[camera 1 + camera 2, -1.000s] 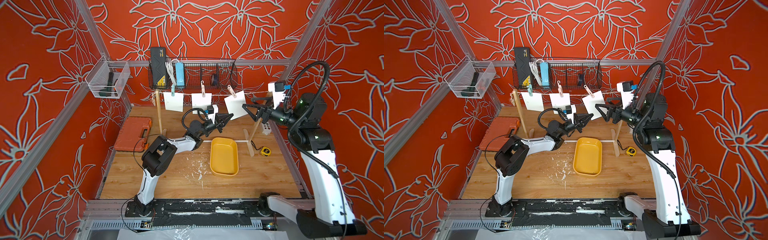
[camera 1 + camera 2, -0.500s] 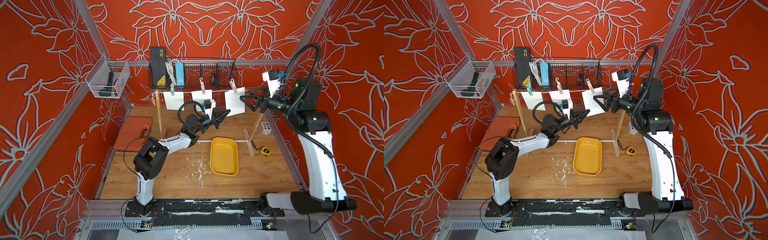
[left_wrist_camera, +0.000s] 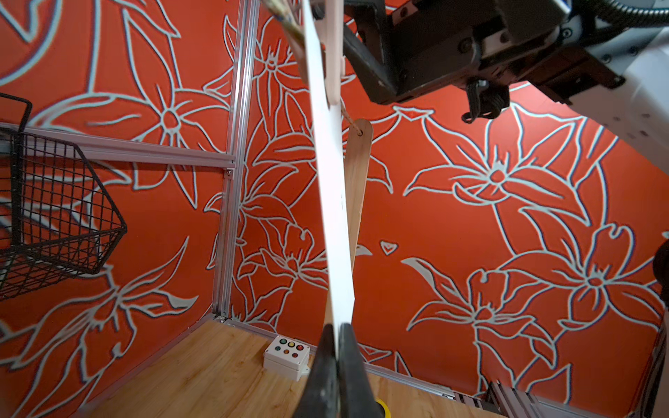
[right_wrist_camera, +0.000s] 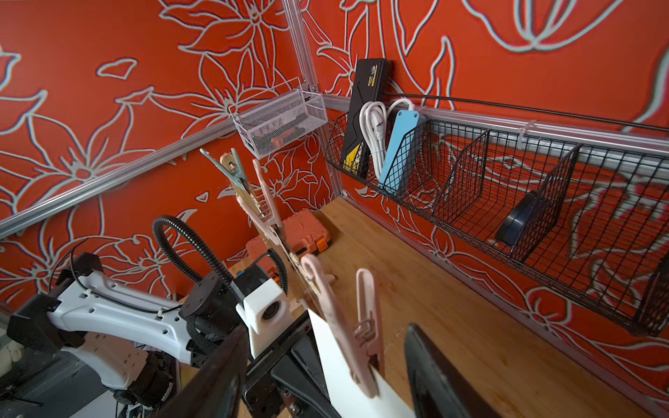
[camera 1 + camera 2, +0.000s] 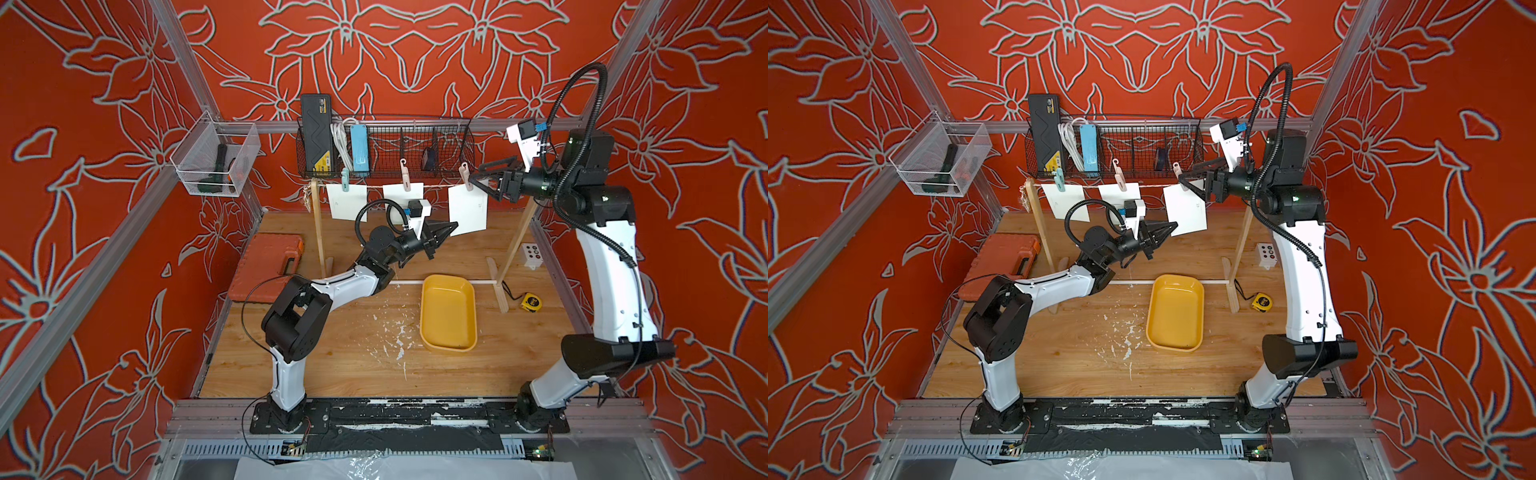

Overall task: Remove the postcards from the strings
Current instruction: Remove the clamp from the clothesline.

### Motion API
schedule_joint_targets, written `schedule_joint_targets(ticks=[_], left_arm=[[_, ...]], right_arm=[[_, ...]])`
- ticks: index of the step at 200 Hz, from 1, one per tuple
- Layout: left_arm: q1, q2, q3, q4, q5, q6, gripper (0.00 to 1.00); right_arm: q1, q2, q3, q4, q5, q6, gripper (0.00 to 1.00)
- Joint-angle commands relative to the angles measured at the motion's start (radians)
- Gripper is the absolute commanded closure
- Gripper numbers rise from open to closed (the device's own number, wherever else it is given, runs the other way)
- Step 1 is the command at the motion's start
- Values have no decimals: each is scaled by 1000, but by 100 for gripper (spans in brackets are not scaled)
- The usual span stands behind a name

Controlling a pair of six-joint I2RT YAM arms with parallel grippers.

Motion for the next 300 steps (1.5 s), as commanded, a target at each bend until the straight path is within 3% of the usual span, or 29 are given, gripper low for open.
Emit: schedule_joint_targets(ticks=[1, 104, 300], left_arm=[[9, -35, -2, 24, 24, 5, 100], [15, -32, 1, 25, 30, 4, 100], [20, -21, 4, 41, 42, -21, 100]], right_arm=[[6, 46, 85, -33, -68, 9, 33], [32, 143, 133, -32, -179, 13, 37], [40, 134, 137, -52, -164, -31, 66]])
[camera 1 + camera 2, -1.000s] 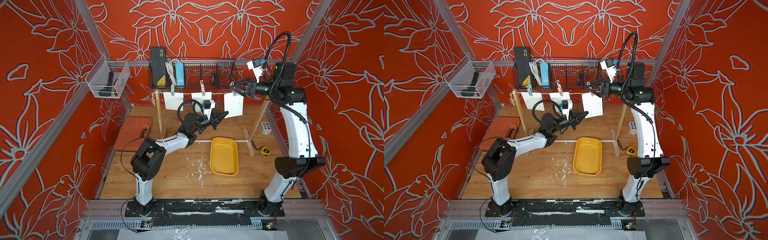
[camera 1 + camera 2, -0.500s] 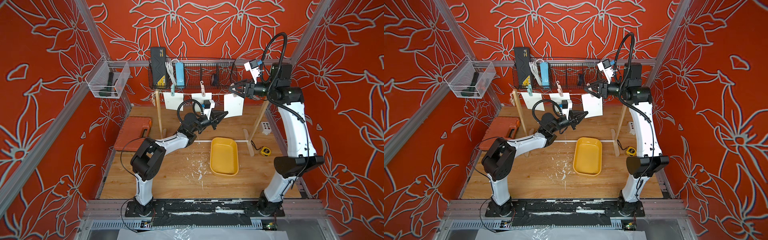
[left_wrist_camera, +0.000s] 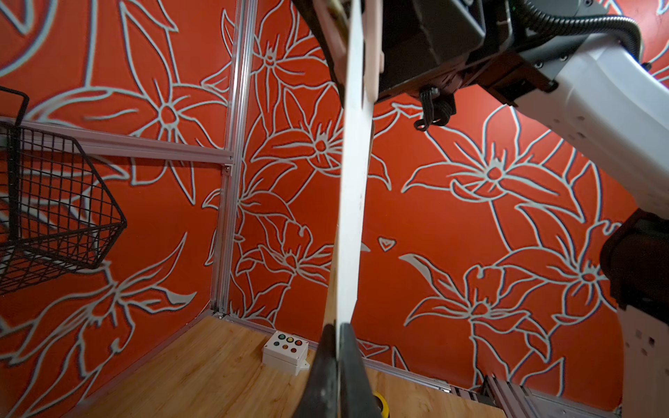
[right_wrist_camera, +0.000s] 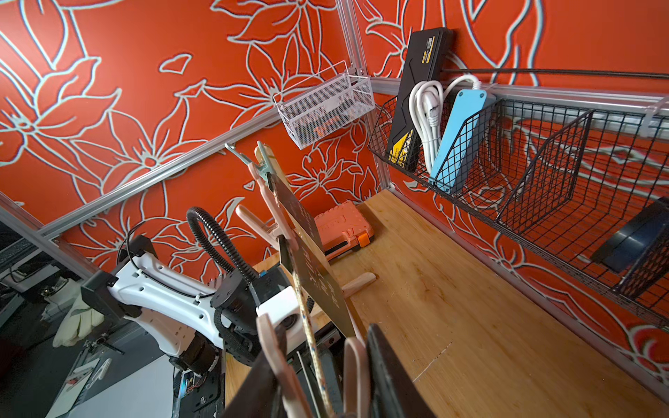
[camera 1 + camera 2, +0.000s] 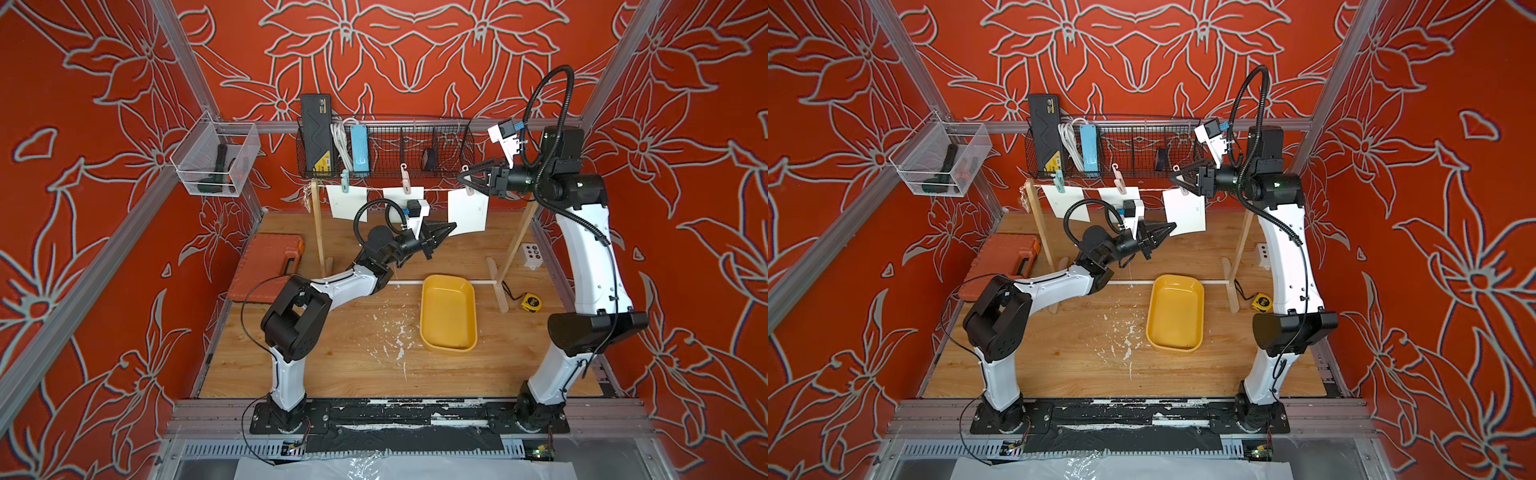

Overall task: Remove the postcards from the strings
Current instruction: Remove the clamp from the clothesline.

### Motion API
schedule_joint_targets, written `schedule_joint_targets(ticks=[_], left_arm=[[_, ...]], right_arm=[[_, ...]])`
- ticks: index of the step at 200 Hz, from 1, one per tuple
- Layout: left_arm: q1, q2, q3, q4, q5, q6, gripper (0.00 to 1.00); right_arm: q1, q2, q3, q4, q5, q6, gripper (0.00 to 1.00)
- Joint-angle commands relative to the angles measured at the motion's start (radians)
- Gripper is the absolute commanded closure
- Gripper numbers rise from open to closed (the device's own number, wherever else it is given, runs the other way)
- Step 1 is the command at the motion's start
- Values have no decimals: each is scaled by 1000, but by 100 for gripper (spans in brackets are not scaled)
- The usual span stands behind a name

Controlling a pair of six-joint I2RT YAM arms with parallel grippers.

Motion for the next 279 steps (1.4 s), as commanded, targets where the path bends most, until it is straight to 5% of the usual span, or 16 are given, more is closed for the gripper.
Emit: schedule_joint_targets(ticks=[1, 66, 155, 279], left_arm=[[7, -20, 6, 39, 18, -9, 100], [6, -11, 1, 41, 29, -17, 100], [4, -13, -19, 46, 63, -32, 100], [-12, -55, -136, 67, 56, -49, 100]], right_arm=[[9, -10, 30, -10, -4, -18, 66], [10, -30, 0, 45, 33, 11, 72], [10, -144, -196, 313, 123, 112, 72], [10, -223, -283, 414, 271, 133, 72]])
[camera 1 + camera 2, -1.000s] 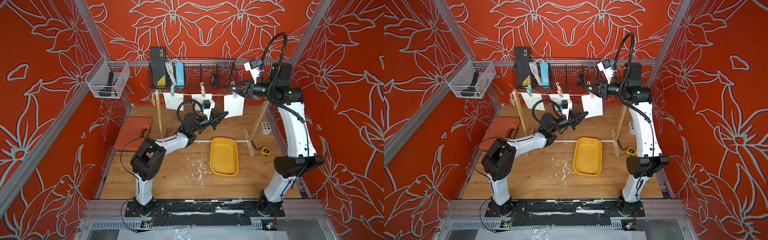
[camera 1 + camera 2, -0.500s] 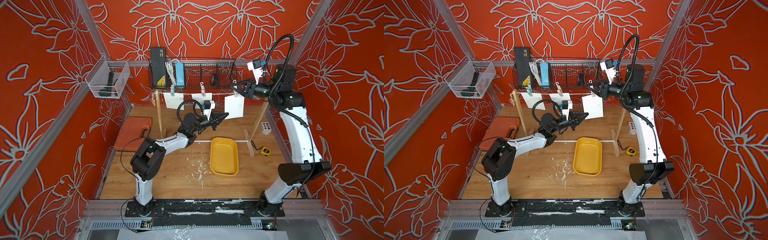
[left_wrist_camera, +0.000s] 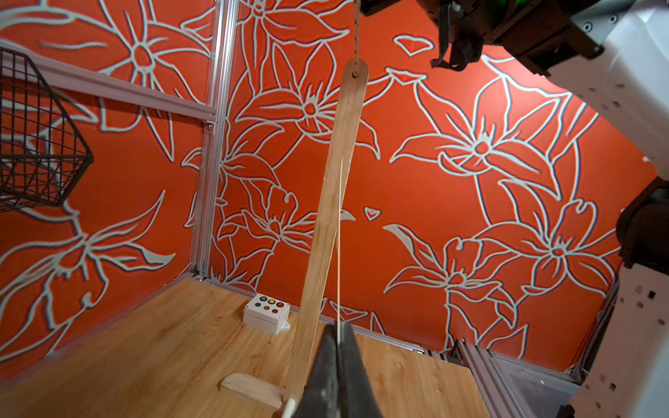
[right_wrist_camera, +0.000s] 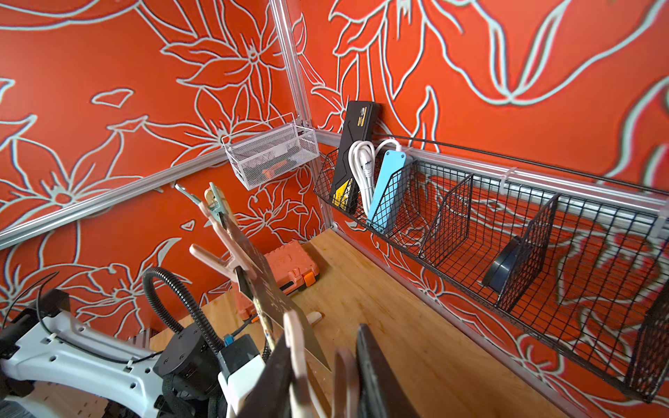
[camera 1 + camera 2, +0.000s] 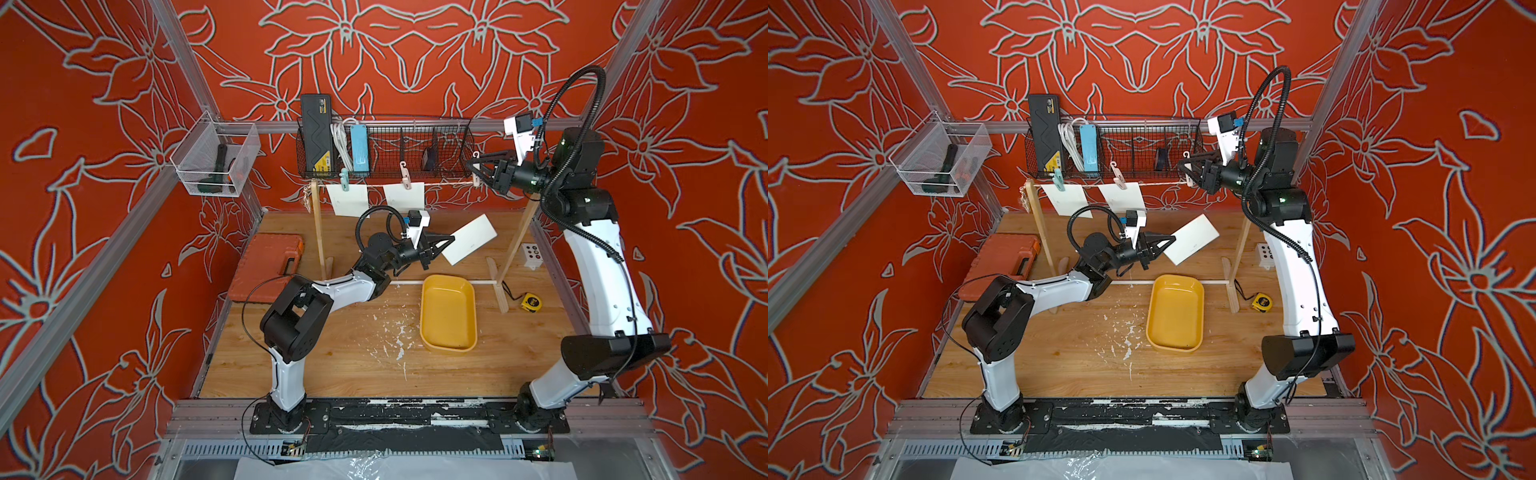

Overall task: Remove the postcards from the strings
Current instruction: Remove the clamp from the clothesline.

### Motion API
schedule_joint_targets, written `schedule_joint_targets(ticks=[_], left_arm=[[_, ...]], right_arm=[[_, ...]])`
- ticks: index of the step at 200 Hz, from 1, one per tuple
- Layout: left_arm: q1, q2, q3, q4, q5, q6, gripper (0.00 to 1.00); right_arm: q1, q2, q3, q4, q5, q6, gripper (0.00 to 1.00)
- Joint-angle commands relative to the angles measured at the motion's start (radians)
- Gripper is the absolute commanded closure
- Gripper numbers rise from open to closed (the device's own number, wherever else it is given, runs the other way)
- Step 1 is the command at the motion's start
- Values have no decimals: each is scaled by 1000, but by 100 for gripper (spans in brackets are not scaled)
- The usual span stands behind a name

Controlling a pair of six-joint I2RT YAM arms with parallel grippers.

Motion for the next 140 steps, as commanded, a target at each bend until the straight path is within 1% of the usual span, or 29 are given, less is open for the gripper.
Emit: schedule_joint_targets(ticks=[1, 35, 108, 140], left_arm=[[-6, -46, -31, 56, -2, -20, 100], [-6, -65, -86, 68, -14, -33, 100], [-6, -146, -222, 54, -40, -11, 100], [-7, -163, -253, 45, -43, -5, 100]], right_arm=[[8, -42, -19, 54, 35, 4, 72], [8, -66, -34, 60, 62, -4, 72], [8, -128, -73, 80, 150, -13, 72], [8, -133, -91, 90, 152, -6, 74]])
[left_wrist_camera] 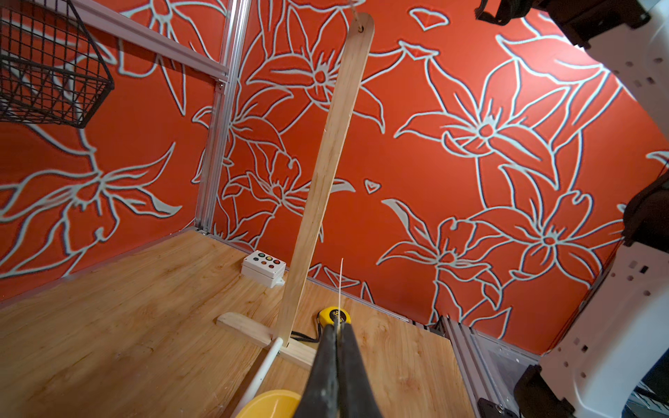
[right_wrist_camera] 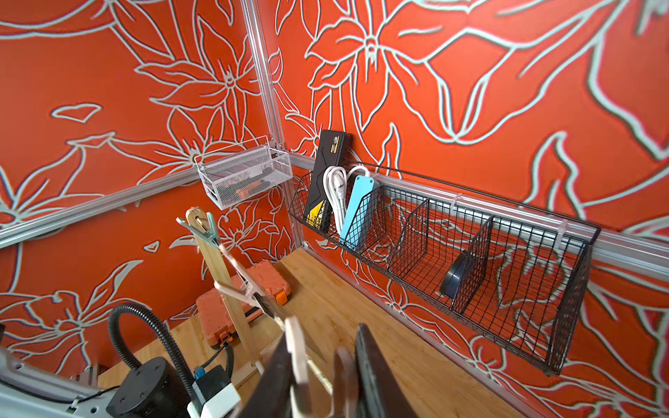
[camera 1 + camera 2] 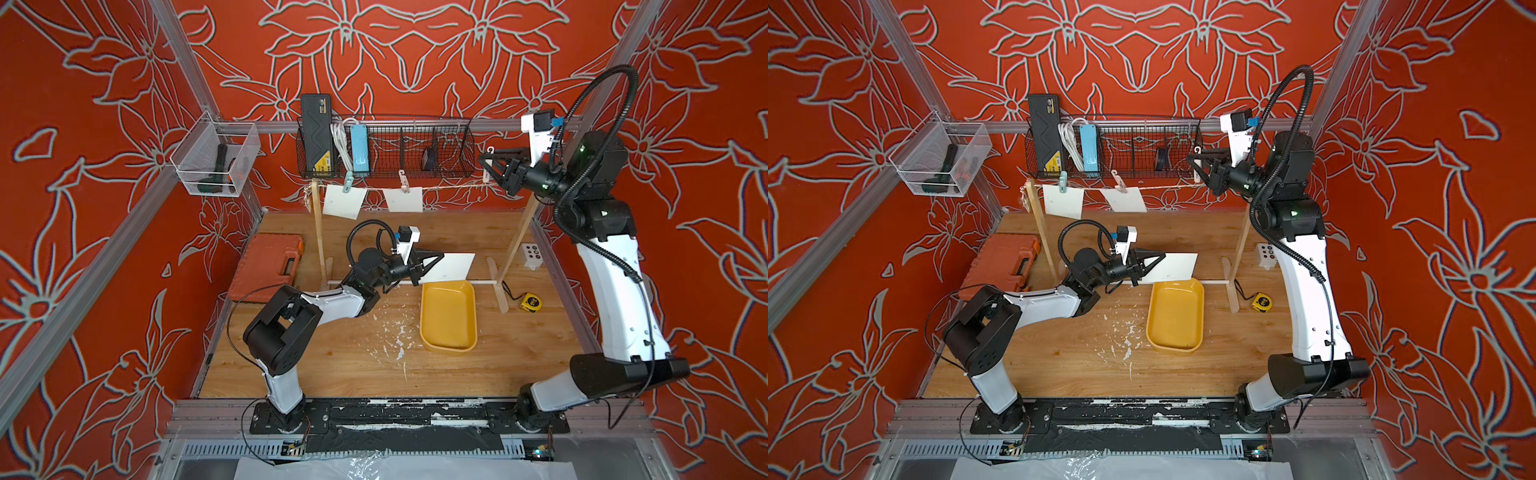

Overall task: Remove the postcards from the strings
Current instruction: Remove the clamp from the clothesline, then place the postcard at the center of the board.

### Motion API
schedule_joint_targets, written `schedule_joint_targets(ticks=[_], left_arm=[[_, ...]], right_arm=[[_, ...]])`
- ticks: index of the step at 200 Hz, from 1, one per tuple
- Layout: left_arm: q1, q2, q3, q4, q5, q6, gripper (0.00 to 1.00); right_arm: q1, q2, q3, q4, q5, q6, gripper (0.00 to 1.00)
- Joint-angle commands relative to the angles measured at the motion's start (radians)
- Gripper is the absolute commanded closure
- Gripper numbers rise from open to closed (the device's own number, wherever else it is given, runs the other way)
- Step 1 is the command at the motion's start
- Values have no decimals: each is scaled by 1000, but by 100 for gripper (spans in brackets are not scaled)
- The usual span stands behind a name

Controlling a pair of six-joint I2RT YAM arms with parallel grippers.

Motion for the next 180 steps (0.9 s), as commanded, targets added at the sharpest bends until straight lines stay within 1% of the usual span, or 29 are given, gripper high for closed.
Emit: schedule_joint_targets(ticks=[1, 45, 81, 106, 138, 166, 180], left_arm=[[-4, -33, -16, 27, -5, 11, 100], [-3, -59, -35, 16, -11, 8, 100], [-3, -128, -92, -50, -50, 54, 100], [-3, -184, -135, -125, -98, 94, 100], [7, -268, -216, -170, -164, 103, 100], [23, -341, -280, -233, -251, 92, 100], [26, -384, -333, -236, -306, 66, 100]], right_arm=[[7, -18, -20, 42, 18, -7, 74], [7, -57, -80, 46, 17, -13, 74], [7, -150, -184, 54, 28, -16, 73], [7, -214, -268, 63, 39, -7, 73], [7, -295, -383, 69, 58, 6, 73], [7, -355, -476, 71, 64, 19, 73], [7, -391, -530, 85, 72, 44, 73]])
